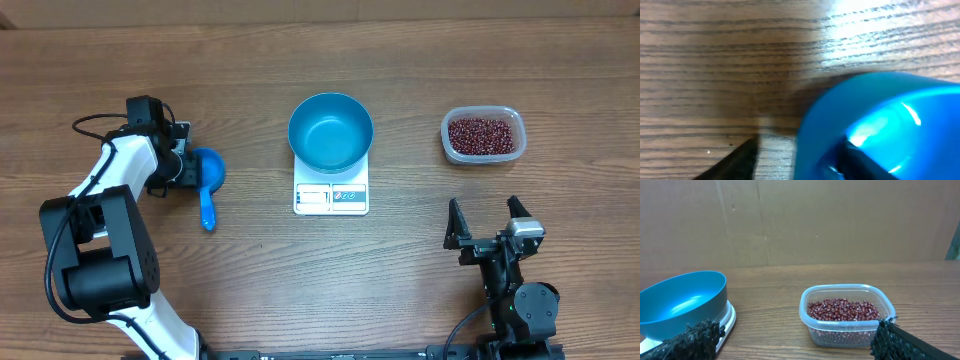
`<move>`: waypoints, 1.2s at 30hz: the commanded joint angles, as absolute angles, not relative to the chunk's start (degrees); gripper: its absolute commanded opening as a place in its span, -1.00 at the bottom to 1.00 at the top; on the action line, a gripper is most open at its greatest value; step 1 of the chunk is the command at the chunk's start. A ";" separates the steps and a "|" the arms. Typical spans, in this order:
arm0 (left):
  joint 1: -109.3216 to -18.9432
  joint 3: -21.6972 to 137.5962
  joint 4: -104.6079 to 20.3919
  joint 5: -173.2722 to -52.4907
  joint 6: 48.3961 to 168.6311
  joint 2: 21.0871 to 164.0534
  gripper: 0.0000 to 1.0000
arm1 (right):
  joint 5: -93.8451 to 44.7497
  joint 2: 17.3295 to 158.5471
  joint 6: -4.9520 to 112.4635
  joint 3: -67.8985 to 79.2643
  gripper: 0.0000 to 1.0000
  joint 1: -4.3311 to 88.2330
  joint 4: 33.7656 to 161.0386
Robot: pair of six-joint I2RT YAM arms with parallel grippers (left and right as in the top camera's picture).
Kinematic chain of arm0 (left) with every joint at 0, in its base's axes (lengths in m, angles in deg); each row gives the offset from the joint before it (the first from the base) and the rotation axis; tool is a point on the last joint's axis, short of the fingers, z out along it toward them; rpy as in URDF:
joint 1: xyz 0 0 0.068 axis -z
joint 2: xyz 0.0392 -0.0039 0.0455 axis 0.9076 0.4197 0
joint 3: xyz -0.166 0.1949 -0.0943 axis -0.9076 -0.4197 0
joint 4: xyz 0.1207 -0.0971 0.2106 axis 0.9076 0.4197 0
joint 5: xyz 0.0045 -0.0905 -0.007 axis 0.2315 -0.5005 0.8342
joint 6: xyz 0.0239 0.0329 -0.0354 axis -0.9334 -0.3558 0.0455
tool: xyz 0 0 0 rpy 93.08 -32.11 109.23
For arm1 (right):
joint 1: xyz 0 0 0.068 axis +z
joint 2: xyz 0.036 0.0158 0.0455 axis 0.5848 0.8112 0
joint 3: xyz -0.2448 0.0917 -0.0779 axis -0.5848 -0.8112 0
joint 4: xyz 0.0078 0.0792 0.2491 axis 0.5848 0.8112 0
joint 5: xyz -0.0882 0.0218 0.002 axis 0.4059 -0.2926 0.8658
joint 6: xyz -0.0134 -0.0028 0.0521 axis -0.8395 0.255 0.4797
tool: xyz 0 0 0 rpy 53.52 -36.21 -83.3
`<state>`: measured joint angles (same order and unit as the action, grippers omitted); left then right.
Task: Scoop item into bowl and weigh 150g on scale
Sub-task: 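Close the left gripper on the blue scoop's rim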
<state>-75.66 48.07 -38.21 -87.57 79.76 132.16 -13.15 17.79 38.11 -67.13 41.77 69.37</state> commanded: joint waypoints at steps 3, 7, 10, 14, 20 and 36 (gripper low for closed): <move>-75.12 47.48 -38.08 -86.74 79.83 133.34 -0.03 | -13.13 17.33 37.87 -67.75 1.00 41.44 69.17; -74.90 47.48 -38.08 -86.74 79.83 133.34 -0.12 | -13.13 17.33 37.84 -67.75 1.00 41.44 69.17; -74.85 47.48 -38.05 -86.76 79.83 133.34 -0.33 | -13.13 17.33 37.84 -67.75 1.00 41.44 69.17; -74.85 47.48 -38.05 -86.74 79.83 133.34 -0.52 | -13.13 17.33 37.87 -67.75 1.00 41.44 69.17; -74.85 47.48 -38.03 -86.76 79.85 133.34 -0.73 | -13.15 17.33 37.84 -67.75 1.00 41.44 69.17; -74.85 47.48 -37.97 -86.78 80.37 133.34 -0.92 | -13.15 17.33 37.84 -67.75 1.00 41.44 69.15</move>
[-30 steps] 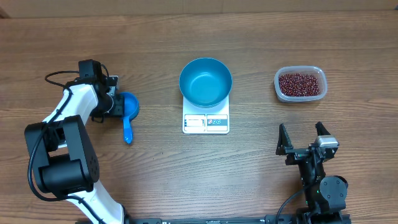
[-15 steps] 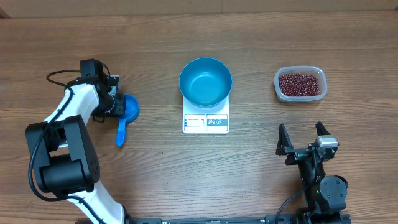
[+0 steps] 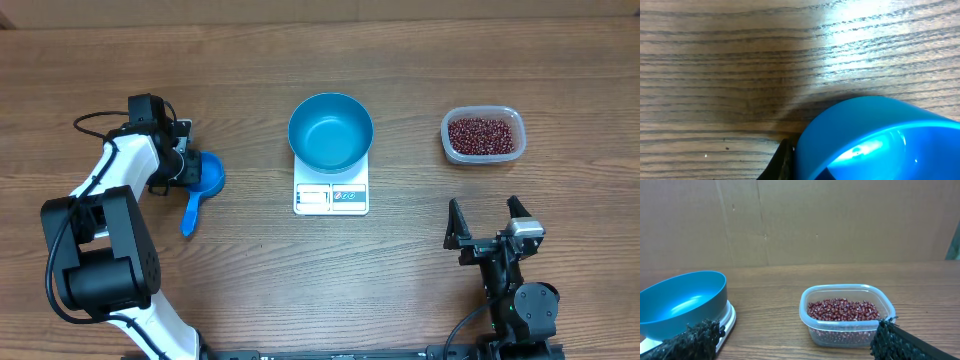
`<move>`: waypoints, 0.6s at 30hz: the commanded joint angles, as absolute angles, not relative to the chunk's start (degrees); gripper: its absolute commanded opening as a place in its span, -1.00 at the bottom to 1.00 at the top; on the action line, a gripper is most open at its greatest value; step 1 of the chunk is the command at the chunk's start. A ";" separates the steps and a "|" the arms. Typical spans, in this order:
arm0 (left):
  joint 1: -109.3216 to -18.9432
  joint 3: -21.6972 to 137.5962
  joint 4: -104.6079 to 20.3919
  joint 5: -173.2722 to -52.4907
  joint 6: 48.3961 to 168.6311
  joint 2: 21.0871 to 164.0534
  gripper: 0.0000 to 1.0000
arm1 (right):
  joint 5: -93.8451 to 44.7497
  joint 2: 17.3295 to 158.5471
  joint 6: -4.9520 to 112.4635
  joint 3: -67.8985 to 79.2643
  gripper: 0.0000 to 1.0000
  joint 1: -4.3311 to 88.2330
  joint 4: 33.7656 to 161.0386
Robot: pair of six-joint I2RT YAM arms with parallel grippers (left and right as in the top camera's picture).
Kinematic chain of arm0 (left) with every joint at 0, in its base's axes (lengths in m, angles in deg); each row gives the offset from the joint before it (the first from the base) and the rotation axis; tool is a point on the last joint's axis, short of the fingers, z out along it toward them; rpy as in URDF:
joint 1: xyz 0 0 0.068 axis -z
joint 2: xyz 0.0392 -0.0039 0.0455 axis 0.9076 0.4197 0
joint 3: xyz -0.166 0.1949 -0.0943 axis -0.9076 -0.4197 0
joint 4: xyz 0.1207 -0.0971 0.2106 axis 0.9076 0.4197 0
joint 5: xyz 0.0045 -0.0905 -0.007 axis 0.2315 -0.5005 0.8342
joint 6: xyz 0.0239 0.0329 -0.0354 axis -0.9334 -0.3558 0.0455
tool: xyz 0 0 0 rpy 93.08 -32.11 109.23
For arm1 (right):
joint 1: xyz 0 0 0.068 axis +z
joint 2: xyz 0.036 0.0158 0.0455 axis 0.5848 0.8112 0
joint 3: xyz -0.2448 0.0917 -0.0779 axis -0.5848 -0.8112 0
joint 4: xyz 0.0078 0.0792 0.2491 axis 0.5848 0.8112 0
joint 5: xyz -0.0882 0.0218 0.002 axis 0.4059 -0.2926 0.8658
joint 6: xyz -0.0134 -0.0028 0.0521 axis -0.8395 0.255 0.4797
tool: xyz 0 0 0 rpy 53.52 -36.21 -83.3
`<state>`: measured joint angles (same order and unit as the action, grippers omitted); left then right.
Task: Scoop item into bowl and weigh 150g on scale
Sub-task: 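Close the left gripper on the blue scoop's rim, then lift the blue scoop with the left gripper and carry it toward the scale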
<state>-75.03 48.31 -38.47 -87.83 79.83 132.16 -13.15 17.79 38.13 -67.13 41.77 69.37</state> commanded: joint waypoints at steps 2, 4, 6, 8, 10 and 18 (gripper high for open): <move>-74.85 47.48 -37.99 -86.78 81.36 133.34 -0.92 | -13.13 17.33 37.84 -67.75 1.00 41.44 69.17; -74.85 47.50 -38.01 -86.76 82.65 133.34 -0.92 | -13.15 17.33 37.84 -67.75 1.00 41.44 69.15; -74.85 47.50 -38.03 -86.78 83.85 133.32 -0.92 | -13.13 17.33 37.84 -67.75 1.00 41.44 69.17; -74.85 47.61 -38.01 -86.76 84.55 133.32 -0.92 | -13.13 17.33 37.84 -67.75 1.00 41.44 69.17; -74.85 47.87 -37.88 -86.76 84.79 133.30 -0.92 | -13.13 17.33 37.84 -67.75 1.00 41.44 69.17; -74.85 50.30 -36.15 -86.74 87.39 132.71 -0.92 | -13.13 17.33 37.87 -67.75 1.00 41.44 69.17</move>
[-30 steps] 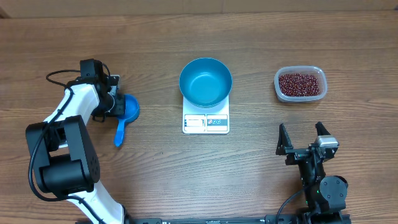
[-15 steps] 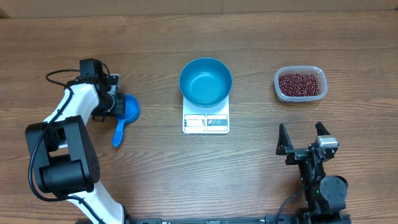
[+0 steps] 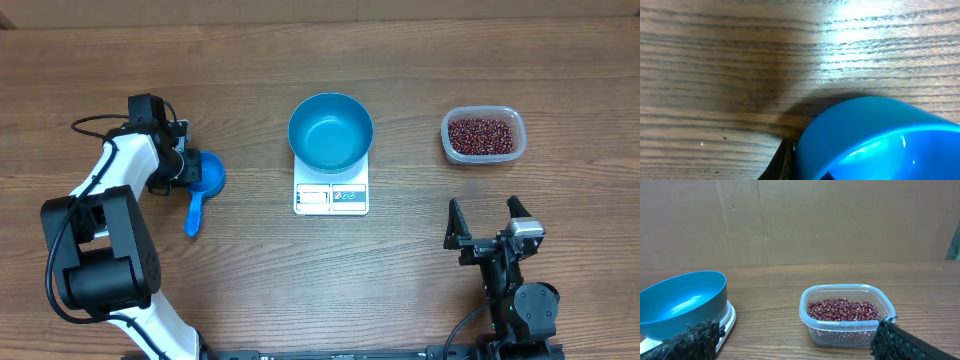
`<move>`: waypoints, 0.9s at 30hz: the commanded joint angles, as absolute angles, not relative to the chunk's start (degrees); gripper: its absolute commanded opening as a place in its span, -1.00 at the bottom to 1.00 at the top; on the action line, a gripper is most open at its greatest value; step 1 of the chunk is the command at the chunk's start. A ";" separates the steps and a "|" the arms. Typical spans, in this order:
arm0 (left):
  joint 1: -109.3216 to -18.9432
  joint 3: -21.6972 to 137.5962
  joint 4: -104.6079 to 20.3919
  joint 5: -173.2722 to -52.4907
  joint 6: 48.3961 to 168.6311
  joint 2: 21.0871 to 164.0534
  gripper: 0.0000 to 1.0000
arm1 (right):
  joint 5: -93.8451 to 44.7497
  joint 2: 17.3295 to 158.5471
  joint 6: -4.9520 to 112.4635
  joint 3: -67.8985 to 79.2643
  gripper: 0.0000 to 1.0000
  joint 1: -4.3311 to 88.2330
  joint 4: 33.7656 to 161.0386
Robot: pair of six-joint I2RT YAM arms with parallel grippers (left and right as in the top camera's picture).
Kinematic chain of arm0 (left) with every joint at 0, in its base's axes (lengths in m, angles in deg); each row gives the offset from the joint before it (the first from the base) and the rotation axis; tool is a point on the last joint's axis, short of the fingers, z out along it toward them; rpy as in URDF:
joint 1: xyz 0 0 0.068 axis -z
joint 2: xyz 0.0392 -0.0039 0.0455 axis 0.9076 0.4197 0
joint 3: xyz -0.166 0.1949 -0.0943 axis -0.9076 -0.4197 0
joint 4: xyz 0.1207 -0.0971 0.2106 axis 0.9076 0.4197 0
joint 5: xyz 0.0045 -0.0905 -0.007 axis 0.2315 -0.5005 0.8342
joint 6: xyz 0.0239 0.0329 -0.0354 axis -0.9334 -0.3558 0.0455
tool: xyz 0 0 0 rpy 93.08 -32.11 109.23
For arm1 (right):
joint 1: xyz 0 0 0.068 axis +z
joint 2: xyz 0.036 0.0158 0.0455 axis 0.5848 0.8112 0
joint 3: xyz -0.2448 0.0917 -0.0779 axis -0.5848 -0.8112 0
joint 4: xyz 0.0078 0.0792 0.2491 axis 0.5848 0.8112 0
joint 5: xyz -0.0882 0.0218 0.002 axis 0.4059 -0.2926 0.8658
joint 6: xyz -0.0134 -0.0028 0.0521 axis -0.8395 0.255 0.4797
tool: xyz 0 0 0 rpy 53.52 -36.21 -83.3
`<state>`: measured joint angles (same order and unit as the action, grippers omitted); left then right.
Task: Scoop item into bowl and weigh 150g on scale
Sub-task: 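Lift the blue scoop with the left gripper and carry it toward the scale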
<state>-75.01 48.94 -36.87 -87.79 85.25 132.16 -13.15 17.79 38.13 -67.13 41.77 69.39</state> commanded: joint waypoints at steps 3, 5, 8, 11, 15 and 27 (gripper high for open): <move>-74.85 51.04 -35.37 -86.74 87.96 131.71 -0.92 | -13.13 17.33 37.84 -67.75 0.99 41.44 69.17; -74.85 51.24 -35.06 -86.74 88.79 130.63 -0.92 | -13.15 17.33 37.84 -67.75 1.00 41.44 69.17; -74.85 51.28 -34.71 -86.74 89.84 128.30 -0.92 | -13.15 17.33 37.87 -67.75 1.00 41.44 69.17; -74.85 51.28 -34.49 -86.74 90.71 125.28 -0.92 | -13.15 17.33 37.87 -67.75 1.00 41.44 69.17; -74.85 51.28 -34.21 -86.76 92.37 120.58 -0.92 | -13.13 17.33 37.84 -67.75 1.00 41.44 69.17; -74.85 51.28 -29.70 -86.65 109.70 104.67 -0.92 | -13.13 17.33 37.87 -67.75 1.00 41.44 69.17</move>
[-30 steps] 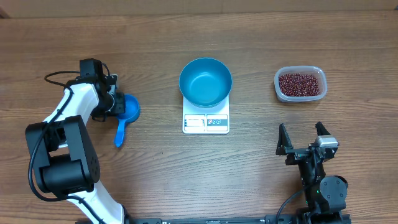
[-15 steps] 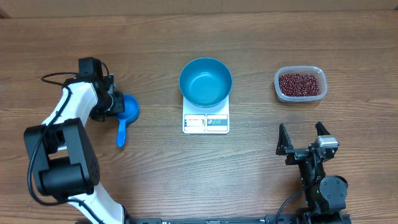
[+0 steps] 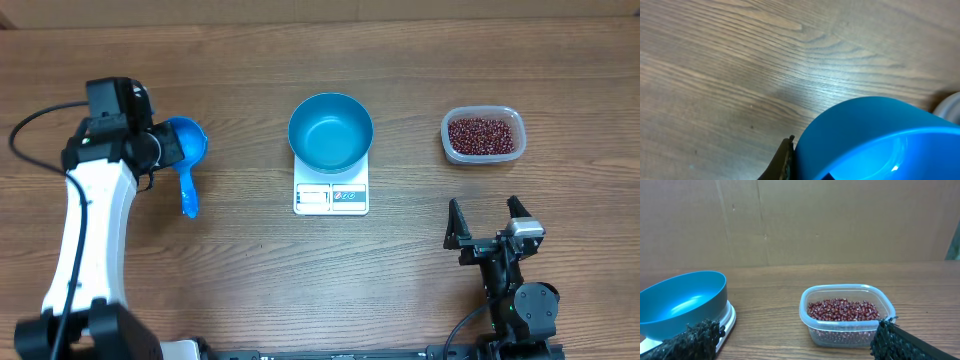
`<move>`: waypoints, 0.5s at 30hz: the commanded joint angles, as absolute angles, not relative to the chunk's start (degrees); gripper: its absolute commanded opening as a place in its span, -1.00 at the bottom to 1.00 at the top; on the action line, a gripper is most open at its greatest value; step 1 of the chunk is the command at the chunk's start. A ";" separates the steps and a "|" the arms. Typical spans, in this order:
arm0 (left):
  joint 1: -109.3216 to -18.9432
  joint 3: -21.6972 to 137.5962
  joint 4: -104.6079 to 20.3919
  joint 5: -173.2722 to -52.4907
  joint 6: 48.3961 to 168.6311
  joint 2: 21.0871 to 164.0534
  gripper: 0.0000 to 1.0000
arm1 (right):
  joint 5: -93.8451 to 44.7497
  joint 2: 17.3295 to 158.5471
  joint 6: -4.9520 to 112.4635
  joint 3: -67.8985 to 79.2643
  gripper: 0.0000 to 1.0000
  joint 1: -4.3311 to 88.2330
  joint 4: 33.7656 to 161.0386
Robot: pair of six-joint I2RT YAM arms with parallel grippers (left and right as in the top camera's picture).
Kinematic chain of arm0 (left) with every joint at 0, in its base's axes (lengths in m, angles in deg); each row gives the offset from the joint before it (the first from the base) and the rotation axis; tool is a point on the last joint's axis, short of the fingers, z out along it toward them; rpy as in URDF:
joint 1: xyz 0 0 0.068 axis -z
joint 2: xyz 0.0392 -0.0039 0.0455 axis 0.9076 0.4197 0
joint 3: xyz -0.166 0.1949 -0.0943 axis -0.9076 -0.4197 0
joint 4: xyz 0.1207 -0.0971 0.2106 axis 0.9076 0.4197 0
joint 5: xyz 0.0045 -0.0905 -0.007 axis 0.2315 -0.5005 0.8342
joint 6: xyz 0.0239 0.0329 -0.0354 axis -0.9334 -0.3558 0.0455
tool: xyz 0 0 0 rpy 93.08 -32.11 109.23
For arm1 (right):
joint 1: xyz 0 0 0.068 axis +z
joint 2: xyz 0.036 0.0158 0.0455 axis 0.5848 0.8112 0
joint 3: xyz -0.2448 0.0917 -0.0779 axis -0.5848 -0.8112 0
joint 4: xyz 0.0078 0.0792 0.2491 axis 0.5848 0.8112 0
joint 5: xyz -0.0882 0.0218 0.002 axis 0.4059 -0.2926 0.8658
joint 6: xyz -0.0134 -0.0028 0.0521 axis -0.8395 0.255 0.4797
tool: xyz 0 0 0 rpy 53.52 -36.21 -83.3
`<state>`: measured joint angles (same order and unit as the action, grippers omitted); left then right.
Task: Scoop item into bowl and weigh 150g on scale
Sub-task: 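Lift the blue scoop with the left gripper and carry it toward the scale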
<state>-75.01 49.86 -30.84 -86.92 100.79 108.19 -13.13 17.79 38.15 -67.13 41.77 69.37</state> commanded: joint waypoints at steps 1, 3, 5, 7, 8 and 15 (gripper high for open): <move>-74.85 51.28 -29.29 -86.65 111.67 104.01 -0.92 | -13.13 17.33 37.87 -67.75 1.00 41.44 69.17; -74.85 51.28 -27.89 -86.74 118.12 102.64 -0.92 | -13.15 17.33 37.87 -67.75 1.00 41.44 69.17; -74.83 51.28 -25.68 -86.87 123.37 101.70 -0.92 | -13.13 17.33 37.84 -67.75 1.00 41.44 69.17; -74.83 51.28 -23.47 -87.24 126.03 101.19 -0.92 | -13.15 17.33 37.84 -67.75 1.00 41.44 69.15; -74.81 51.28 -22.62 -87.31 126.99 101.13 -0.91 | -13.13 17.33 37.84 -67.75 1.00 41.44 69.17; -72.95 51.28 -18.05 -88.29 132.35 101.13 -0.91 | -13.13 17.33 37.84 -67.75 1.00 41.44 69.17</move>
